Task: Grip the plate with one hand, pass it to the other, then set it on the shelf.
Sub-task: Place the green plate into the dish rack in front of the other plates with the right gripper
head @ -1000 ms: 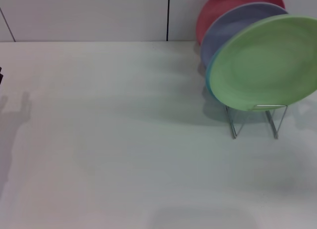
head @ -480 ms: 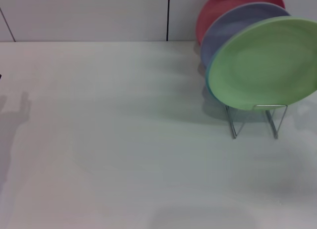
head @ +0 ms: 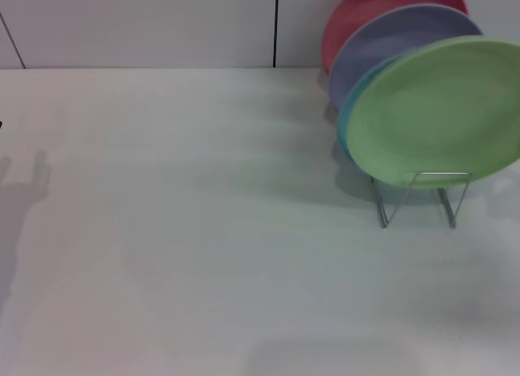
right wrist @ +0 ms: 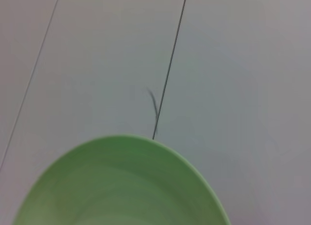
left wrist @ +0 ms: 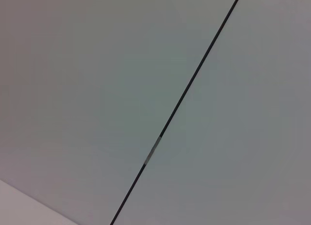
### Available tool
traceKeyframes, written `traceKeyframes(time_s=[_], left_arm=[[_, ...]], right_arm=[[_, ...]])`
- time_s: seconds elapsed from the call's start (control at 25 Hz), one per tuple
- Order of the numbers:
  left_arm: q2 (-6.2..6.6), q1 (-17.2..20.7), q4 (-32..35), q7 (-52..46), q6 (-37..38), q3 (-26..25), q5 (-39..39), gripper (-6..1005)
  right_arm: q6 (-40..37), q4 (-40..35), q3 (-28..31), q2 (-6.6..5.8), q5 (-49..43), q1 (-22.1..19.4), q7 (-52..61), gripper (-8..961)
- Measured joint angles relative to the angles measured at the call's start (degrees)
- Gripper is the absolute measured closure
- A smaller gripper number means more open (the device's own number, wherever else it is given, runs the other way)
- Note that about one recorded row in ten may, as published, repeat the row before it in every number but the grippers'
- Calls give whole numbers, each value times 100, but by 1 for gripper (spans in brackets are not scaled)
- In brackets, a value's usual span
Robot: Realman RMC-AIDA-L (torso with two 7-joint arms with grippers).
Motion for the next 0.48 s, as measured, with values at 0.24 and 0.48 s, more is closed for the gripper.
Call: traceKeyframes(time_s=[0.24, 0.48], left_arm=[[0, 15, 0, -8, 1, 7, 0, 383], [0, 38, -4, -70, -21, 45, 0, 383]], right_arm=[[-5, -116, 5, 55, -1, 36, -72, 921], [-12, -167, 12, 77, -1, 48, -74, 918]])
